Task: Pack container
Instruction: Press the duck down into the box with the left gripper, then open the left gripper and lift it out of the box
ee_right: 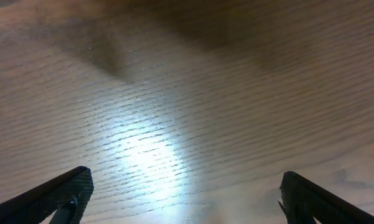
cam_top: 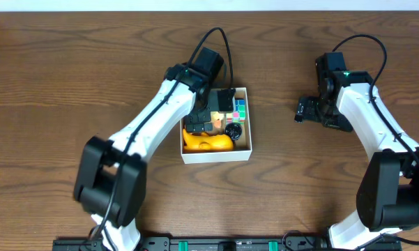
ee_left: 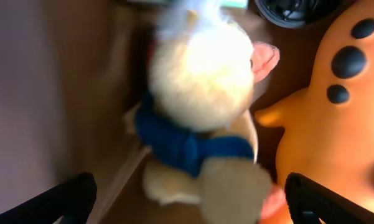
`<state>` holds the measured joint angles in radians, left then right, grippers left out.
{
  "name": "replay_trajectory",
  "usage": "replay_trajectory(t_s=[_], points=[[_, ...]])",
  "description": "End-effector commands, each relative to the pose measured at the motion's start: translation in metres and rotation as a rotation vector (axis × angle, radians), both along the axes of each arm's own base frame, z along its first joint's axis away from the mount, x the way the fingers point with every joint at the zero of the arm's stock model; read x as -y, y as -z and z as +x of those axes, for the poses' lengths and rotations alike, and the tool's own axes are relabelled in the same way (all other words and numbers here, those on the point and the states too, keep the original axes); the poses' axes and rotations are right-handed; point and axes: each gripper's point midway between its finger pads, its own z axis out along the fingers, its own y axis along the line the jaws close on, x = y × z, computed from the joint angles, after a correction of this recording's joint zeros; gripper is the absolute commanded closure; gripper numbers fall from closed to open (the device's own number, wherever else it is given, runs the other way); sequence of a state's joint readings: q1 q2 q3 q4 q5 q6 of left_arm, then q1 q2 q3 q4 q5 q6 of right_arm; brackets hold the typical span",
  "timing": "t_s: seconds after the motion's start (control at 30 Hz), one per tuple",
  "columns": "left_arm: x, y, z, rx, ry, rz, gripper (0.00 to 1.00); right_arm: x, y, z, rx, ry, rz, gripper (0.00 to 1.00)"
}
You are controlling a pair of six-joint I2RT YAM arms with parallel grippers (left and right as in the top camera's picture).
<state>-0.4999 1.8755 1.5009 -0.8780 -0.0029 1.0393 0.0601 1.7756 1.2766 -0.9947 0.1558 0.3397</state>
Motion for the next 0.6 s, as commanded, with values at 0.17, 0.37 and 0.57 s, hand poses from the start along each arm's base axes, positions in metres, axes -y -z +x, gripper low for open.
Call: replay_trajectory(t_s=[0.17, 0.37, 0.57], points=[[-0.008, -0.113, -0.001, 0.216, -0.375, -0.266, 0.02, 0.006, -0.01, 0.014, 0.055, -0.017, -0.026, 0.01], [-0.064, -0.155, 0.005, 0.273, -0.786, -0.436, 0.02, -0.003, -0.052, 0.057, 0.269, -0.112, -0.037, 0.01], [-0.144, -0.162, 0.026, 0.35, -1.014, -0.446, 0.02, -0.014, -0.097, 0.117, 0.577, -0.158, -0.03, 0.01]])
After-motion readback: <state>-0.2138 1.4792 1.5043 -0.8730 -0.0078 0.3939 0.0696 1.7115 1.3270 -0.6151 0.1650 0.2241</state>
